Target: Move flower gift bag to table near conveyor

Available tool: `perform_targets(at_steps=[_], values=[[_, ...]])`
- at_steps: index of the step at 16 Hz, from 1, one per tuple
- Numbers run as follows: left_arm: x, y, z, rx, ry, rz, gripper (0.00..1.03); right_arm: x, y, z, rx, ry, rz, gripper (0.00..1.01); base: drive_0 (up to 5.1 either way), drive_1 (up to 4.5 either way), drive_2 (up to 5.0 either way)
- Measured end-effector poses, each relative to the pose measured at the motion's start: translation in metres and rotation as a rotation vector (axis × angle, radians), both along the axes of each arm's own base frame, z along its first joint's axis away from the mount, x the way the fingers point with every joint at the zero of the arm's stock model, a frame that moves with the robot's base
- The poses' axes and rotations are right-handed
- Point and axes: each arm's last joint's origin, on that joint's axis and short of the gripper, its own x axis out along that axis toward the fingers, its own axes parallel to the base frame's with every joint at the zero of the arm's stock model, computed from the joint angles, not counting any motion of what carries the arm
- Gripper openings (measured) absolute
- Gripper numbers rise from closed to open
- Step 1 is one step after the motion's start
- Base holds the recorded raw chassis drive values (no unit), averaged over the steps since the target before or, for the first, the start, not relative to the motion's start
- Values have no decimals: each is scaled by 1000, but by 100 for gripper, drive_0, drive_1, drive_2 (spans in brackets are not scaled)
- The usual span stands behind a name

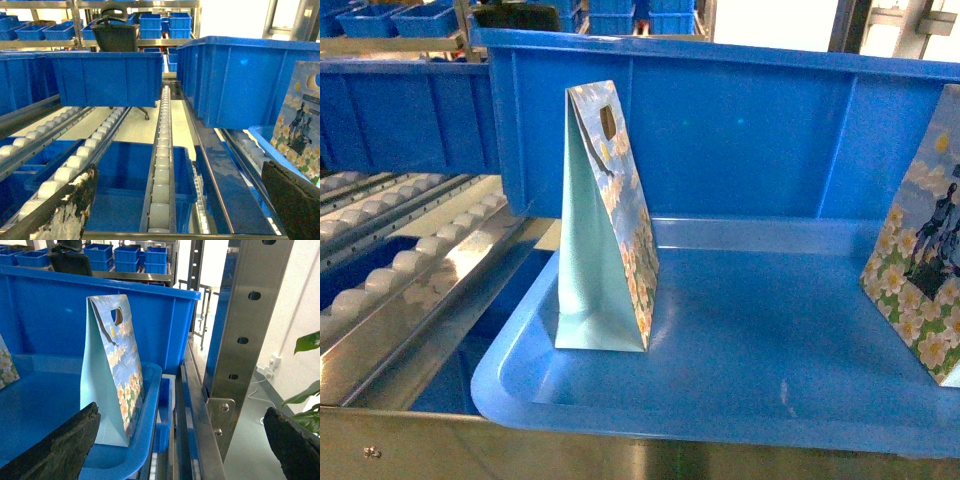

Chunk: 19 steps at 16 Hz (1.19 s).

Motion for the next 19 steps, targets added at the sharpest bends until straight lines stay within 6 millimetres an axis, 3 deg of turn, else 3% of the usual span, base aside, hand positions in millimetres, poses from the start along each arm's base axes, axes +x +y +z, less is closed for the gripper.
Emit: perform_targets(at_steps=[7,10,13,17,19], values=[[10,-11,6,10,-6,-94,98,5,10,7,0,-34,59,98,0,0,0],[30,-26,33,38,-33,-148,98,19,19,34,5,-65,98,98,0,0,0],[60,-42,54,56,16,-179,98,40,27,55,7,-62,91,98,0,0,0],[111,-71,100,70,78,-255,98,91,44,93,-7,23,110,98,0,0,0],[124,-79,111,61,88,-275,98,108,47,97,-20,87,115,98,0,0,0]])
